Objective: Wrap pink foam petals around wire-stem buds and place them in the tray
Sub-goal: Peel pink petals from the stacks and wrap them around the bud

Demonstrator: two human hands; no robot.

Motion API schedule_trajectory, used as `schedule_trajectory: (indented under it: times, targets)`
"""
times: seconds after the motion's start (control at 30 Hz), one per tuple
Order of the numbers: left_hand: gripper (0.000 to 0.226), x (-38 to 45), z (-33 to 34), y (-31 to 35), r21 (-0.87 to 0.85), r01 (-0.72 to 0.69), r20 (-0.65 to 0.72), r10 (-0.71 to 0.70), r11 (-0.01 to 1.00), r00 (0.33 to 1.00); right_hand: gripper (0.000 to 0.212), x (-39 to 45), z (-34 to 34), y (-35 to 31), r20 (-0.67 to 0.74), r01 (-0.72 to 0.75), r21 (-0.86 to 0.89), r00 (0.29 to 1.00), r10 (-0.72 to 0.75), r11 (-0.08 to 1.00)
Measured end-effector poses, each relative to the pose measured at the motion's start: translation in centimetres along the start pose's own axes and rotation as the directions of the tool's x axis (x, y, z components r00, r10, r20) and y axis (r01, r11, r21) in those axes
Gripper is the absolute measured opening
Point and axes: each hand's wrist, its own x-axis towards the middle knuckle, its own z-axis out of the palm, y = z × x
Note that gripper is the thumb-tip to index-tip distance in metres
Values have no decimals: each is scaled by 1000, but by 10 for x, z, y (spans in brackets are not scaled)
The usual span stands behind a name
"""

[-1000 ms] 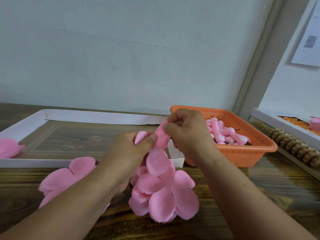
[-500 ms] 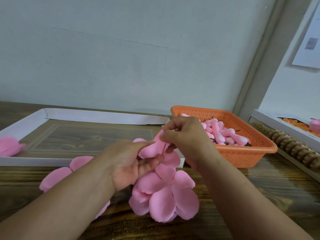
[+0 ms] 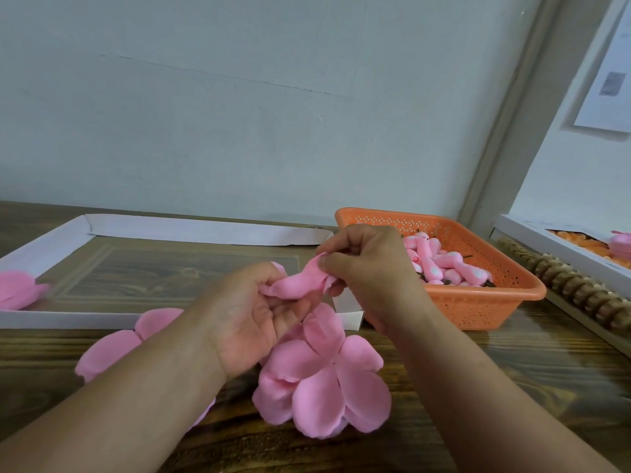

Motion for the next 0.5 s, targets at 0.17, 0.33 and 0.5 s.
schedule_trajectory:
  times: [0.17, 0.33, 0.5]
  targets:
    - [30, -2, 5, -5, 129, -10, -10, 11, 992, 1000, 32, -5, 2, -6, 3, 47, -132, 999, -47, 990]
    - [25, -6, 8, -6, 333, -16, -43, 32, 943, 999, 35, -8, 6, -11, 129, 119, -298, 988, -84, 947]
    - [27, -6, 9, -8, 333, -29, -93, 64, 942, 994, 35, -8, 8, -13, 123, 149, -315, 986, -115, 937]
